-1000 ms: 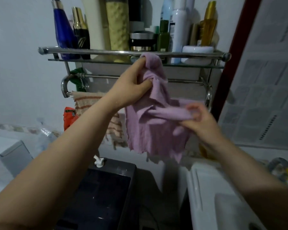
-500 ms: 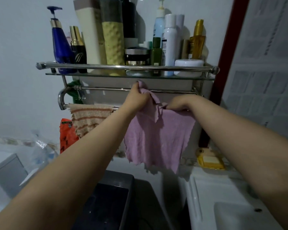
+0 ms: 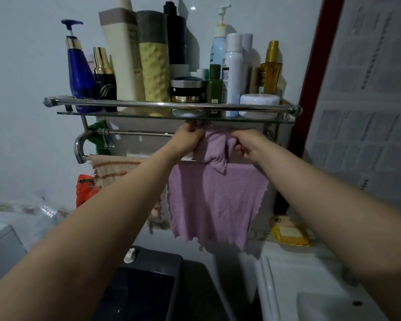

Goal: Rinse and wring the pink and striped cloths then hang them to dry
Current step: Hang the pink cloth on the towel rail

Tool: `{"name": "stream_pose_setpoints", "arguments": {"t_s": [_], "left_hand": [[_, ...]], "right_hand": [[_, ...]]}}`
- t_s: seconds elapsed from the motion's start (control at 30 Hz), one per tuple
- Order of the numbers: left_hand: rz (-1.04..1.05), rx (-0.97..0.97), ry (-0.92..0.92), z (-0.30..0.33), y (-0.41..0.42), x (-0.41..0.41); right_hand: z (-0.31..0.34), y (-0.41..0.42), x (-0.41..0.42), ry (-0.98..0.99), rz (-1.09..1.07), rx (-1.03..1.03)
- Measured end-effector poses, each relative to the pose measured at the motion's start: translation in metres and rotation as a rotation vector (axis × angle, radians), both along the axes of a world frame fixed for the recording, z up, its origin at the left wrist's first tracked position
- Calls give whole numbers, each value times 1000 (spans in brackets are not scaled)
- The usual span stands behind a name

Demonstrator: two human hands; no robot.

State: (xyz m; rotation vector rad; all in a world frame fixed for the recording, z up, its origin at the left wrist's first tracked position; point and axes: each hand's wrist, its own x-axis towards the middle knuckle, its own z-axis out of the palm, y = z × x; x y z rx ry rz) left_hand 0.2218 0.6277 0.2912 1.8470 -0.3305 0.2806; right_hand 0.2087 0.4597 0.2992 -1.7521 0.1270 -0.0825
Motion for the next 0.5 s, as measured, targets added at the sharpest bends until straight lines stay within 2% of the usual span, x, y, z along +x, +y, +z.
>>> {"name": "stream_pose_setpoints", "arguments": {"t_s": [0.03,0.1,0.13,0.17,0.23,0.3,0.4,0.43,0.5], "left_hand": [[66,135,-69,-2,5,3],[108,251,-130,-7,14,10],[129,300,-155,-10,17,13],[156,378,-191,-12,18,15],[220,580,-298,-16,19,22],[272,781,-390,-16,16,28],[330,1005,-468,-16,14,39],[348,1045,-484,-17,14,43],[375,1079,-485,-19,14,46]], "right_hand": [[0,-2,-1,-75,-53,109],[-1,-4,-3,-198,-89,357],[-3,-4,-5,-262,-93,399],[-8,-5,-5,-329,-116,329],[-16,-8,-3,-474,-179,-37],[-23,-10,-1,-577,-148,-434],[-33,-12,11,-530,-86,-1049],[-35,-13,15,-478,-87,-1196],[-33,-12,19,-388,-112,-1288]]}}
